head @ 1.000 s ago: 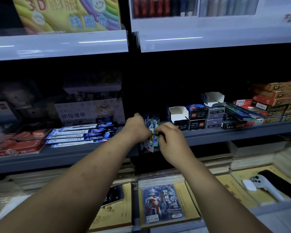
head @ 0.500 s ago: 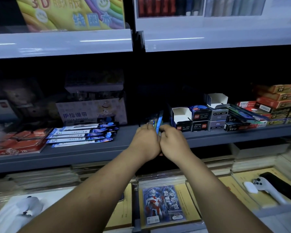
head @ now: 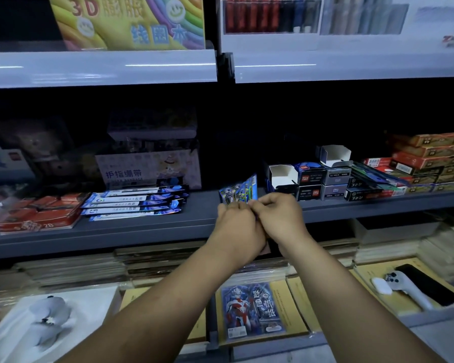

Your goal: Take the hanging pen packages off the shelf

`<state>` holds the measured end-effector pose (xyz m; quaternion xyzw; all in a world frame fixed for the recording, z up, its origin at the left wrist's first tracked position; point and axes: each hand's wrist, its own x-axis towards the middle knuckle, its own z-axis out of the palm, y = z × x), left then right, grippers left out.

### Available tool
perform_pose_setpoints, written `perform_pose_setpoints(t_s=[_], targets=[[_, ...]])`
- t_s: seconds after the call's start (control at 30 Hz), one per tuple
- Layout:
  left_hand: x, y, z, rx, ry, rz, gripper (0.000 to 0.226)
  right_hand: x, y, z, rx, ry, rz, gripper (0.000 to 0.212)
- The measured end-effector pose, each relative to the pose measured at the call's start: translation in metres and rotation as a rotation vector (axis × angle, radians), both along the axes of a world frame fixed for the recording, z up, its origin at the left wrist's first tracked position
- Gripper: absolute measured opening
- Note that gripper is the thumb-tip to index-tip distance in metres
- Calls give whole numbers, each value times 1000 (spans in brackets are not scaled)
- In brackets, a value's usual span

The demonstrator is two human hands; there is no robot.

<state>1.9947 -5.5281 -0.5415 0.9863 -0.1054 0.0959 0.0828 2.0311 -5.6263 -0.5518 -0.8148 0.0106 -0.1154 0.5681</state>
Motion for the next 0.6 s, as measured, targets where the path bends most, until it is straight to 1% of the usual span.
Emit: perform_pose_setpoints(t_s=[0.07,0.13,0.17,0.23,0.3,0.4,0.5,0.57,0.6], targets=[[-9,-1,-6,-102,-29,-13,65,-5,2,-5,252,68,-11,24],[-13,0,-13,-165,-49,-18,69,-8,4,-9,445,174,-5,28],[-14,1,-17,-184,-53,-17,69,-10,4,-9,516,230,4,27],[-16,1,-22,-234,-52,-3,62,-14,5,-6,617,304,37,17],[-16,-1,-27,-321,-69,3,52,-16,6,-3,667,335,79,13],[-15,-1,-34,-432,-87,14,50,-20,10,1,668,394,169,18],[-21,2,-35,-520,-106,-38,45,-21,8,3,653,444,197,19],[-24,10,-35,-582,-55,-95,45,-20,6,3,606,437,211,21],[-26,15,-35,-643,11,-107,48,-21,6,3,580,425,217,19]])
